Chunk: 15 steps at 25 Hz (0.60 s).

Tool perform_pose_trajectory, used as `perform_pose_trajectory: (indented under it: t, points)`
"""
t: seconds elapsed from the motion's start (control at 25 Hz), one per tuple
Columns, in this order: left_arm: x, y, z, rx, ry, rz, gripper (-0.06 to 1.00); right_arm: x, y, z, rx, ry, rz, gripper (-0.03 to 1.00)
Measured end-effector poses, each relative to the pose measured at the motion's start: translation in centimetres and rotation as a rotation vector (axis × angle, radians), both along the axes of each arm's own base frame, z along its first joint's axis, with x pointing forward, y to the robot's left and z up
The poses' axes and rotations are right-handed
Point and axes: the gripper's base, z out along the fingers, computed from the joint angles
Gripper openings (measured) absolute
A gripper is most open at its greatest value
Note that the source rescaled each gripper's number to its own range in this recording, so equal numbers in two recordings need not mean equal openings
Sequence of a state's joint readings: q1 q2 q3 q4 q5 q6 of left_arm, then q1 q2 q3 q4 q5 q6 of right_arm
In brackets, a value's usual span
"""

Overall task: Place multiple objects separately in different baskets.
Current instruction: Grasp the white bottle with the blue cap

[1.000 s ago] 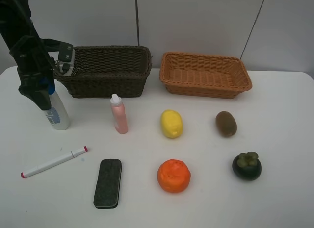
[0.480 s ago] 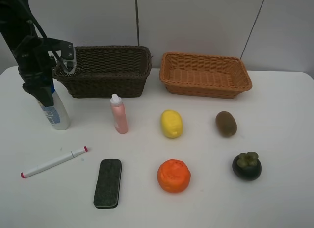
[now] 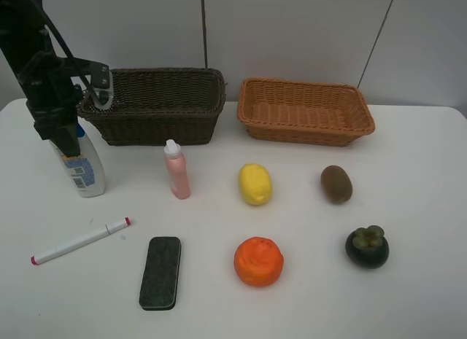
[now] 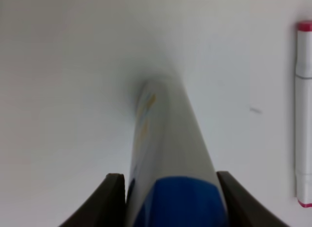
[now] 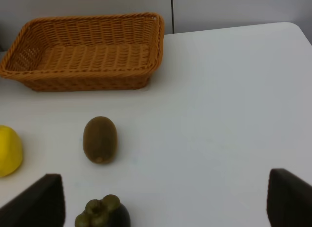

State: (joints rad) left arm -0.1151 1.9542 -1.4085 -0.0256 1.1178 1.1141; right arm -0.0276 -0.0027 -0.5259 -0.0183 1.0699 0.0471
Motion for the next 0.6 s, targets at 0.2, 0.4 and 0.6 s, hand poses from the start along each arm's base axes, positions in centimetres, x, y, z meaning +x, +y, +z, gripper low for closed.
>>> perform_pose_trajectory:
  t: [0.2, 0.4, 0.6]
  points:
    - [0.00, -0.05, 0.00, -0.005, 0.001, 0.002, 0.37, 0.00, 0.00, 0.00, 0.000, 0.000, 0.000, 0.98]
    - [-0.01, -0.04, 0.00, -0.005, 0.001, 0.002, 0.35, 0.00, 0.00, 0.00, 0.000, 0.000, 0.000, 0.98]
    - [-0.02, -0.12, 0.00, -0.014, 0.002, 0.007, 0.35, 0.00, 0.00, 0.00, 0.000, 0.000, 0.000, 0.98]
